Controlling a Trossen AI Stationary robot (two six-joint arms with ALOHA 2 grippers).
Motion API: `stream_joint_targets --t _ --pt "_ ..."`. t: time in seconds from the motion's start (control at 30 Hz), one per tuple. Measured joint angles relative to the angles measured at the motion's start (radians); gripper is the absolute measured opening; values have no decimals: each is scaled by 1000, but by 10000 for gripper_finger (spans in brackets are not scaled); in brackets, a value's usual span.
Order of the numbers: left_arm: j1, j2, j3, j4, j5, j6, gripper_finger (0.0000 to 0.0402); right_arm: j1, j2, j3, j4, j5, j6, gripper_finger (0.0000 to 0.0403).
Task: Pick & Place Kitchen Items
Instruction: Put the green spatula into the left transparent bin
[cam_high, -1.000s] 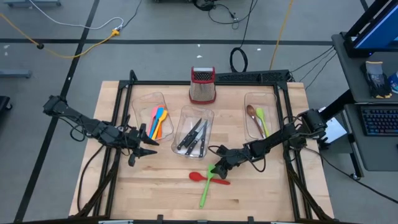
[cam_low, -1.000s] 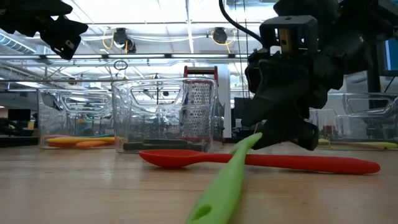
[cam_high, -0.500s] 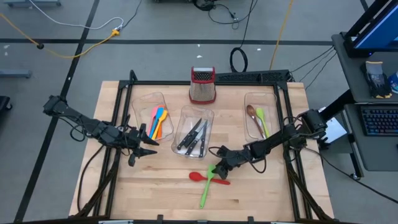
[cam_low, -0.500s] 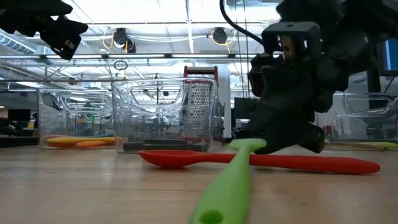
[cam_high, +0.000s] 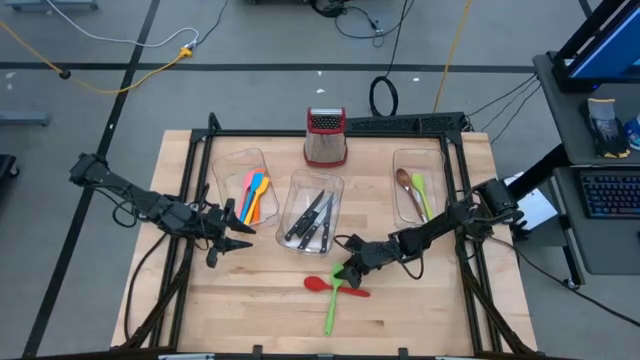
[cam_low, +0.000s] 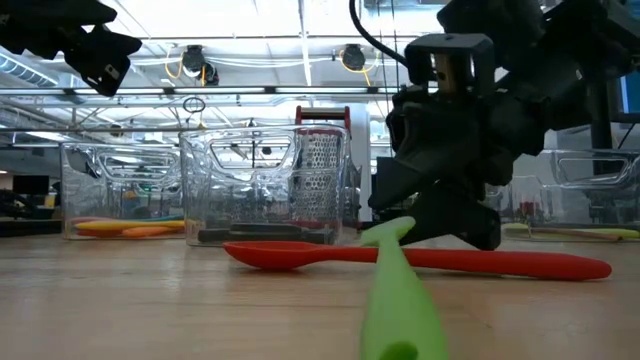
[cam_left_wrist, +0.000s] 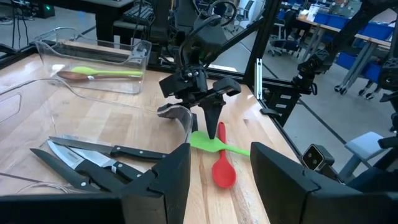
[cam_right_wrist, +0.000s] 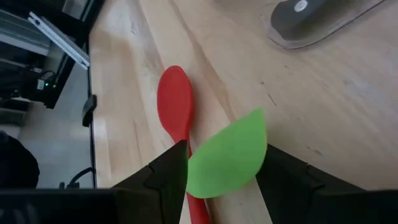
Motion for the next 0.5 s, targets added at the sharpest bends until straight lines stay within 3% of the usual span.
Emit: stream_joint_targets --t 0.23,0.5 --pt "0 0 0 0 0 -3 170 -4 1 -1 -9 -4 -4 158" --pt "0 0 0 0 0 -4 170 -4 3 -2 -39 10 -22 72"
